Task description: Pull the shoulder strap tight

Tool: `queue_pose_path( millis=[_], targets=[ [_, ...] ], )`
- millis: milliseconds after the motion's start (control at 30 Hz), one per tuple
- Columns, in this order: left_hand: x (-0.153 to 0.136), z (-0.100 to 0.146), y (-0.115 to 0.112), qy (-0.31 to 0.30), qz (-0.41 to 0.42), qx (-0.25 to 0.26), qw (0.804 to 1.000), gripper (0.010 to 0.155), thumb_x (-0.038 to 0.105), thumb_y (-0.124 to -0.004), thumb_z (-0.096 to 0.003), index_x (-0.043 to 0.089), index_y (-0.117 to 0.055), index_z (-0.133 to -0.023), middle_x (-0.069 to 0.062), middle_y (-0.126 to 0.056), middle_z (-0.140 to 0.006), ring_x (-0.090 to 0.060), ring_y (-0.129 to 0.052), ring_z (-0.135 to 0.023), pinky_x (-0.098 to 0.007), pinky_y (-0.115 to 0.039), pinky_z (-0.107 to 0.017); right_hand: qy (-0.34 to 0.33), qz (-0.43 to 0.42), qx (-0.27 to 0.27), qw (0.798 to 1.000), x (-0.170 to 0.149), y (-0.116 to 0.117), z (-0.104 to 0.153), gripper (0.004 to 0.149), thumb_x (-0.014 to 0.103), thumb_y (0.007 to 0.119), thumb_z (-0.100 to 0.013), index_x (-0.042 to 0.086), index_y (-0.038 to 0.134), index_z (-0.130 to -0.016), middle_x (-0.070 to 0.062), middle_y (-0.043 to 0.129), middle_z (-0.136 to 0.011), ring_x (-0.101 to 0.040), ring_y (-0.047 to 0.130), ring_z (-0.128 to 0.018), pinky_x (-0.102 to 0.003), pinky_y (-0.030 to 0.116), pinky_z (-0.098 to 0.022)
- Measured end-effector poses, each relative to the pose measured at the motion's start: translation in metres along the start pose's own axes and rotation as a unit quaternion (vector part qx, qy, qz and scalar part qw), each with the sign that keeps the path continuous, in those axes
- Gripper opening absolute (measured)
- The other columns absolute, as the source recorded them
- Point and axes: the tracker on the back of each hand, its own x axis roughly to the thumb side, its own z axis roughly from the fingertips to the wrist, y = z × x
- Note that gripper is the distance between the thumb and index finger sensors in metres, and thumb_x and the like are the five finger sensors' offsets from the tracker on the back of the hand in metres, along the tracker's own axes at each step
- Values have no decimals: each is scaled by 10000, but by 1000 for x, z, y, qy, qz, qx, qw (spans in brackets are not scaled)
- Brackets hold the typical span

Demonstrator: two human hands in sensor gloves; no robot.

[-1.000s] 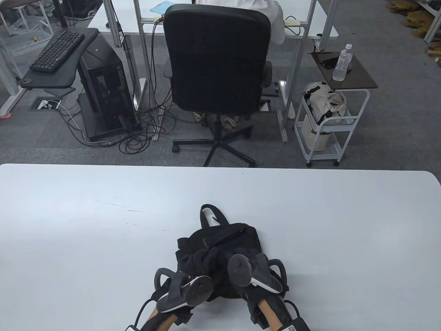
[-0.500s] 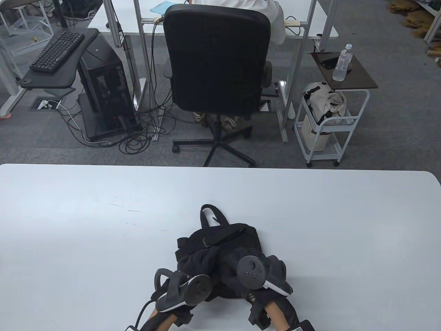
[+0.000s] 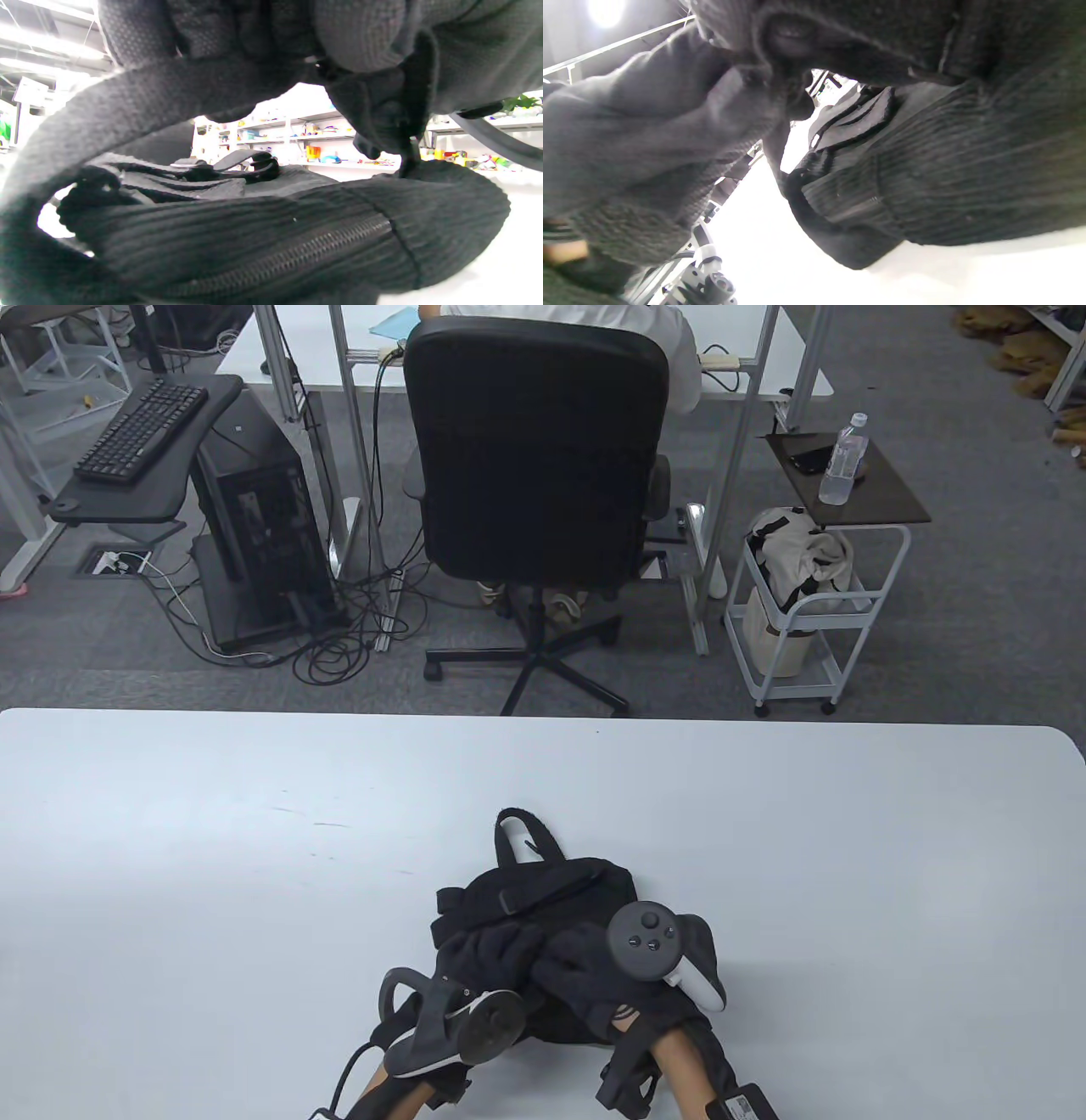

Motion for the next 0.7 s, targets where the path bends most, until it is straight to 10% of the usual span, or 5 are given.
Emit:
queue_pose_path(
  millis=[700],
  targets=[
    [-17,2,9,8,-11,35,999,650,501,-689,-472,216,-681,-1056,-27,-833,-1018,-202,-979,-867,-550,-756,-721,-8,-18,-52,998,-28,-32,19,328,398,732,-521,177,890,-705,-65,749,-809,-373,668,-734,-665,505,-674]
  ],
)
